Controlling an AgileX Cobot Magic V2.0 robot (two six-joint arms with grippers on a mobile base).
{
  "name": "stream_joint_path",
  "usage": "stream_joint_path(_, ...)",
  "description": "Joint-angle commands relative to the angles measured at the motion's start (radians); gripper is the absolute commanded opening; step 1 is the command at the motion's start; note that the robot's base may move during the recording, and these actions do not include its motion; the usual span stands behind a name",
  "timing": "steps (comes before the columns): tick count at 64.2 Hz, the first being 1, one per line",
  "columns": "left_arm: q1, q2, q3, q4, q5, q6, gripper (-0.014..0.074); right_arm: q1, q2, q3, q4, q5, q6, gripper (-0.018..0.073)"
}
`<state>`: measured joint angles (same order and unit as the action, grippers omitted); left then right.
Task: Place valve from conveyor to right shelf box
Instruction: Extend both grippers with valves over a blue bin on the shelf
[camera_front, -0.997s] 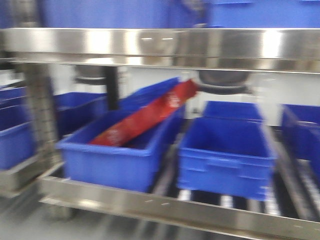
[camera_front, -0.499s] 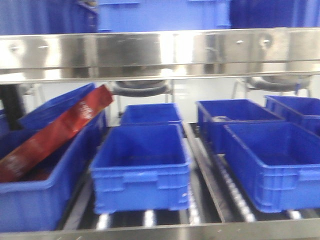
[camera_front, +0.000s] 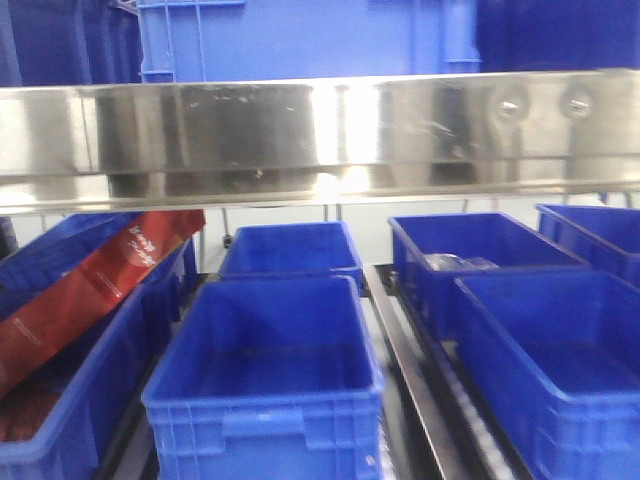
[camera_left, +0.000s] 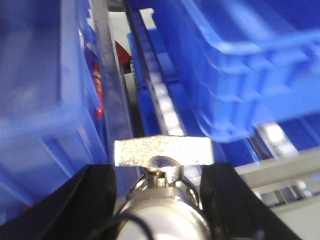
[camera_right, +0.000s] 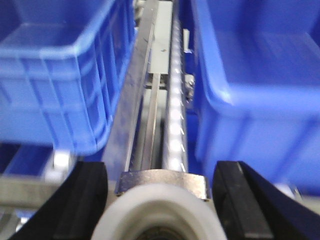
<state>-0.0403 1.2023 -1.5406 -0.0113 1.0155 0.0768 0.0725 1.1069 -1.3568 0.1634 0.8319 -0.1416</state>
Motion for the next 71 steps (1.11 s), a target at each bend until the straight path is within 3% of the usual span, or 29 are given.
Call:
stream_joint_path(1,-0.005,-0.011,-0.011,-0.004,-0.047,-0.005,-0.0111,-0.003,-0.012,-0.018,0.001,-0.063,-0.005,-0.0152)
stream_joint_path(71,-0.005,-0.011,-0.011,-0.004,-0.047,-0.005,-0.0111,-0.003,-0.012,-0.018,0.001,-0.063,-0.005,-0.0152)
